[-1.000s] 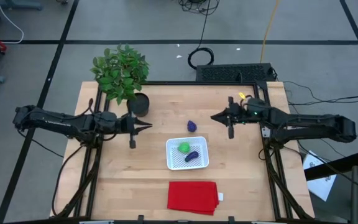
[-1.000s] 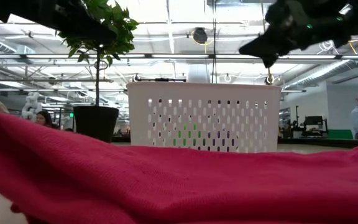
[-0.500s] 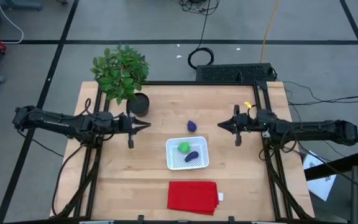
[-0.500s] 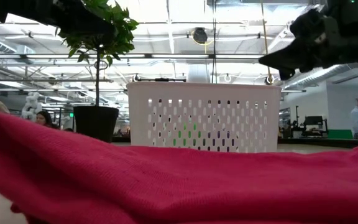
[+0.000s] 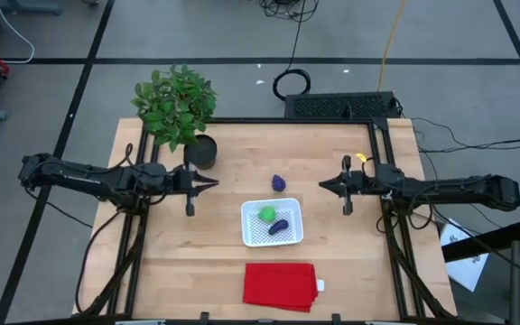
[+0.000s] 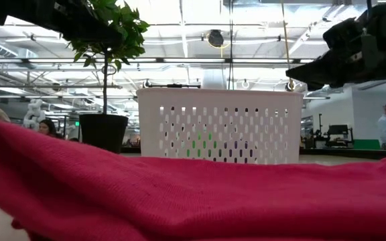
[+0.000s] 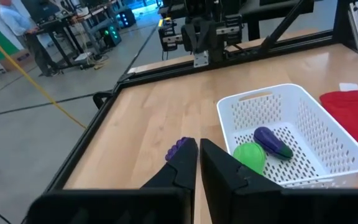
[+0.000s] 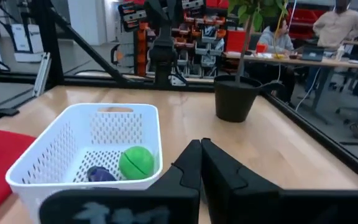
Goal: Pick and placing Produce into tupperware
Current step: Put the violet grape into the white bin
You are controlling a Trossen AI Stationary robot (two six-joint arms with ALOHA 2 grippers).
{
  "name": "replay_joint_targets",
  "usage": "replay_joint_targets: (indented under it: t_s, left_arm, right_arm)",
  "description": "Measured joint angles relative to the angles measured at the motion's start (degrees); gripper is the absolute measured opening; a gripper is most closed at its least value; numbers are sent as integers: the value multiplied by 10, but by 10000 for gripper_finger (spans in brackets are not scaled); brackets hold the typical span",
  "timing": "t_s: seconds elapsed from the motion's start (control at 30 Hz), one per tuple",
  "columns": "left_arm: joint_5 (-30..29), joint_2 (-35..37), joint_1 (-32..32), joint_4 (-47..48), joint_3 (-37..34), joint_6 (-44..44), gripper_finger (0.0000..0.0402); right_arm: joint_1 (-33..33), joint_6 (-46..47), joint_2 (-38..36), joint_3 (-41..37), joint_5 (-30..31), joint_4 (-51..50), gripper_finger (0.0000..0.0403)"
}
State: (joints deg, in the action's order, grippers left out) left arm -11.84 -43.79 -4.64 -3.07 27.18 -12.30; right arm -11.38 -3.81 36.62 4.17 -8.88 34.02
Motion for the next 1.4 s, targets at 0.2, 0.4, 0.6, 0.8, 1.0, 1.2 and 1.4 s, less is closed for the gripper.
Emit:
replay_joint_targets:
  t_s: [0.2,0.4,0.6,0.8,1.0,1.2,1.4]
  left_arm:
    - [-5,0,0,3,0,-17,26]
    - [-19,-39,10,41,50,-14,26]
    - [21,-106,55,120,165,-43,26]
    - [200,-158,131,177,257,-112,26]
    - [272,-214,205,182,339,-120,26]
    - [314,-290,246,184,412,-120,26]
    - [315,-393,261,284,523,-155,26]
  right_arm:
    - [-1,-11,-3,-19,0,37,0]
    - [-1,-14,-2,-20,-1,35,0]
    - [-1,-14,-2,-20,-1,35,0]
    - [-1,-14,-2,-21,-1,35,0]
    - [-1,-14,-2,-21,-1,37,0]
    - [-1,-14,-2,-22,-1,44,0]
    - [-1,-14,-2,-22,-1,45,0]
